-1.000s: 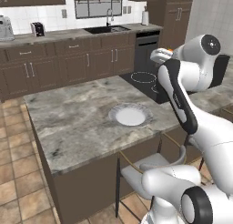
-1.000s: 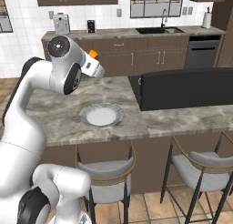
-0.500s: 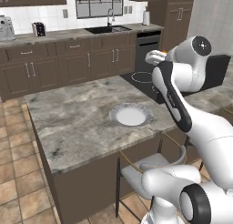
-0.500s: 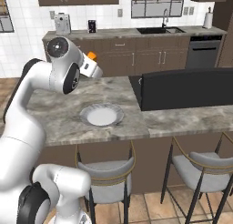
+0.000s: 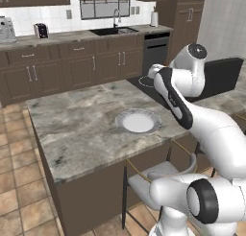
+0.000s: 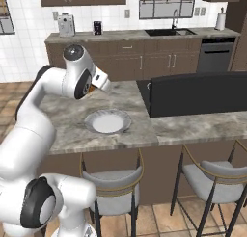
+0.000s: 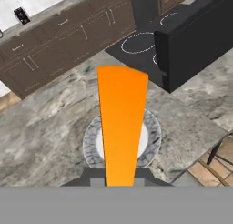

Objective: Take the cheese, chicken drumstick, and lime from the fridge and place them on the plate on the dining counter to create an appetizer plate.

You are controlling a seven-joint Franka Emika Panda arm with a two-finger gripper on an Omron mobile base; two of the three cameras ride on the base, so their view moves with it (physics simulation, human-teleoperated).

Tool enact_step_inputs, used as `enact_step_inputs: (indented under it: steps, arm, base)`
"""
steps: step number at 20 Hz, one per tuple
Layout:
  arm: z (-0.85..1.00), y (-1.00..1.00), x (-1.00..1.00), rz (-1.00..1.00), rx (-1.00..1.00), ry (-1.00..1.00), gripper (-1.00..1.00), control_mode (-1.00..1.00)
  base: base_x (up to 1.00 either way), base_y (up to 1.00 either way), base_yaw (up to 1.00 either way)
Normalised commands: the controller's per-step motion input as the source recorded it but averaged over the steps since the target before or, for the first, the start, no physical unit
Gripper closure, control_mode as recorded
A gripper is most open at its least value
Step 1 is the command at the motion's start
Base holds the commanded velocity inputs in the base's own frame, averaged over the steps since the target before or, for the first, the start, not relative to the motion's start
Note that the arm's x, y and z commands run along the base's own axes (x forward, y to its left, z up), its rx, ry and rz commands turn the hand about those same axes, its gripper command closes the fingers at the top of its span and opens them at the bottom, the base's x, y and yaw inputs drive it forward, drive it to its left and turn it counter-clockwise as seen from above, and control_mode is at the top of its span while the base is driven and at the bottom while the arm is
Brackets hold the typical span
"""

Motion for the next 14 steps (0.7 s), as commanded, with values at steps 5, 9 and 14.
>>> enact_step_inputs:
  steps: [5,9,14]
  arm:
    - [-0.51,0.00,0.34,0.00,0.00,0.24,1.00,-1.00]
    - [-0.42,0.00,0.30,0.00,0.00,0.18,1.00,-1.00]
    - [-0.45,0.00,0.13,0.01,0.00,0.13,1.00,-1.00]
  base:
    - [0.00,0.00,0.00]
    - [0.00,0.00,0.00]
    - [0.00,0.00,0.00]
